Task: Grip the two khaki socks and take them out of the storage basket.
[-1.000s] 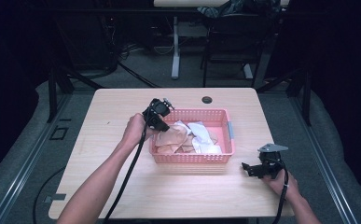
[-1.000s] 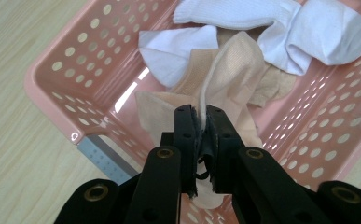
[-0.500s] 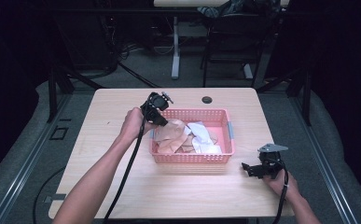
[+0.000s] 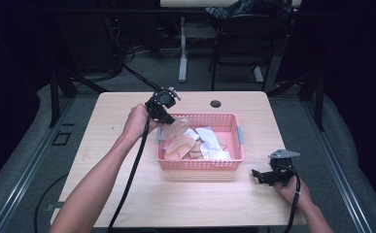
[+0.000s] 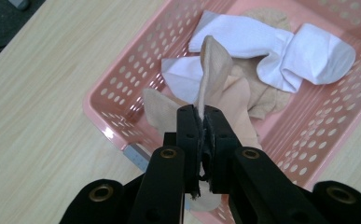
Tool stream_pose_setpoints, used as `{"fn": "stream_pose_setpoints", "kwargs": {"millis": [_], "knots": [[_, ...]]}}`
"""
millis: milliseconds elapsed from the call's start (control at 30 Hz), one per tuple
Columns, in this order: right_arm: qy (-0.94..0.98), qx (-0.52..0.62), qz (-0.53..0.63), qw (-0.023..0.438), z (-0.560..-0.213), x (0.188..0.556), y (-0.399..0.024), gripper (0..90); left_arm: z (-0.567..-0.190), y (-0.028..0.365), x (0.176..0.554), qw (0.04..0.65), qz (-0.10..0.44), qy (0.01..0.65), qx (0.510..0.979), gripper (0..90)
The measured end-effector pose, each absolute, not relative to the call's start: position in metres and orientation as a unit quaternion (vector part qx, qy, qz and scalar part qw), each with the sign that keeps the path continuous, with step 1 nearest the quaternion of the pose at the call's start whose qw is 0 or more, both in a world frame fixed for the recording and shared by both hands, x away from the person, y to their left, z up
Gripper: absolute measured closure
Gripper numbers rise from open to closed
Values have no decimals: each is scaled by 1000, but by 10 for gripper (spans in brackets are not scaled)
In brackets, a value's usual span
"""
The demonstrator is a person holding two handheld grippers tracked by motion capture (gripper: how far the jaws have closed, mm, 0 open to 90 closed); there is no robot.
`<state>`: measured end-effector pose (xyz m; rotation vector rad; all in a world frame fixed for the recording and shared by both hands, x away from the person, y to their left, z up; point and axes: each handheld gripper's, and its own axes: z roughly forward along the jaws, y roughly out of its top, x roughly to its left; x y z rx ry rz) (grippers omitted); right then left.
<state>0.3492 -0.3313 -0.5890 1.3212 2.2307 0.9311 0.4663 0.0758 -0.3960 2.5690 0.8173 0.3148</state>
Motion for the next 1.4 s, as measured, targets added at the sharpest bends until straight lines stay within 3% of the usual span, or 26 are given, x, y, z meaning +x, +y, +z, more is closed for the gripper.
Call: {"fn": "stream_pose_setpoints", "kwargs": {"millis": [600, 1400], "knots": [[795, 470, 332, 192, -589, 349, -331, 0, -354, 81, 466, 222, 138, 289, 921, 862], [797, 468, 331, 191, -589, 349, -331, 0, -322, 145, 467, 236, 169, 341, 894, 862]]}}
